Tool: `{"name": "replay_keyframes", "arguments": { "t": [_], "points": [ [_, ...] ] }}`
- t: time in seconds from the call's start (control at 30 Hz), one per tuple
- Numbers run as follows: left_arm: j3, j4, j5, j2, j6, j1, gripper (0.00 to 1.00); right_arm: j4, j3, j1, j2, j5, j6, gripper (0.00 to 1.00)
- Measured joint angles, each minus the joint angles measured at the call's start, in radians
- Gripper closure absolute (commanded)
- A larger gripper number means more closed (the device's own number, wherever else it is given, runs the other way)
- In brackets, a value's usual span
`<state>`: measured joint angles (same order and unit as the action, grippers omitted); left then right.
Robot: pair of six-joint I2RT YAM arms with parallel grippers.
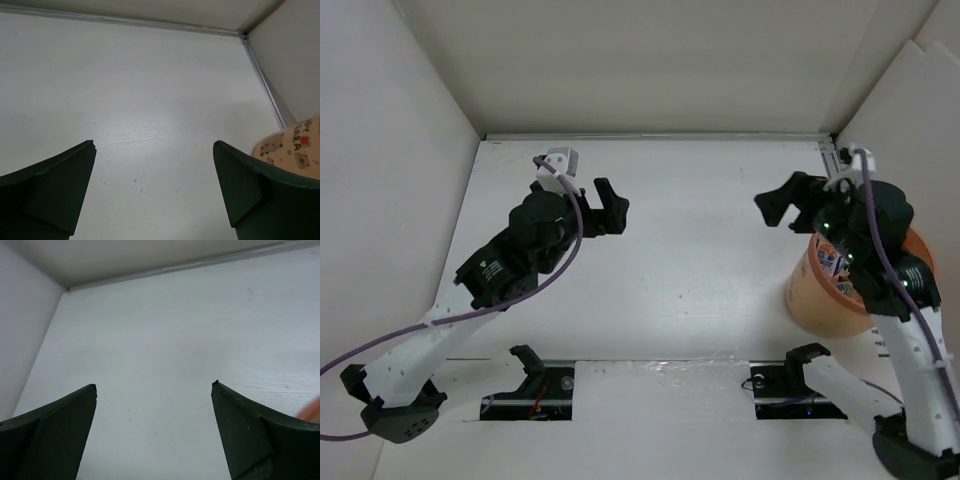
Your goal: Put the plastic bottles in the bin
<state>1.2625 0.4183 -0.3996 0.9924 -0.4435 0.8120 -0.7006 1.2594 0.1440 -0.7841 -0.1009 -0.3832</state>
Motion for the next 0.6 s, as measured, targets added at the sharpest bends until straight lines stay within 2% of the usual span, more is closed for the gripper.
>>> {"name": "replay_keyframes", "arguments": {
  "t": [0.13, 0.3, 0.47, 0.6],
  "points": [
    [-0.019, 0.011, 0.053, -0.106, 0.041, 0.033, 0.00, 0.000, 0.085, 0.390, -0.122, 0.128, 0.032, 0.00],
    [-0.117, 0.016, 0.177, -0.229, 0.098, 0.032, 0.00, -0.019, 0.051, 0.860, -0.137, 0.348, -0.005, 0.00],
    [-0.249, 0.017, 0.388, -0.373, 0.153, 0.032, 0.00, -0.010, -0.084, 1.145, -0.072, 0.505, -0.105, 0.00],
    [-0.325, 0.016, 0.491, -0.505, 0.171, 0.033, 0.00, 0.023, -0.122, 1.269, -0.077, 0.581, -0.156, 0.00]
  ]
}}
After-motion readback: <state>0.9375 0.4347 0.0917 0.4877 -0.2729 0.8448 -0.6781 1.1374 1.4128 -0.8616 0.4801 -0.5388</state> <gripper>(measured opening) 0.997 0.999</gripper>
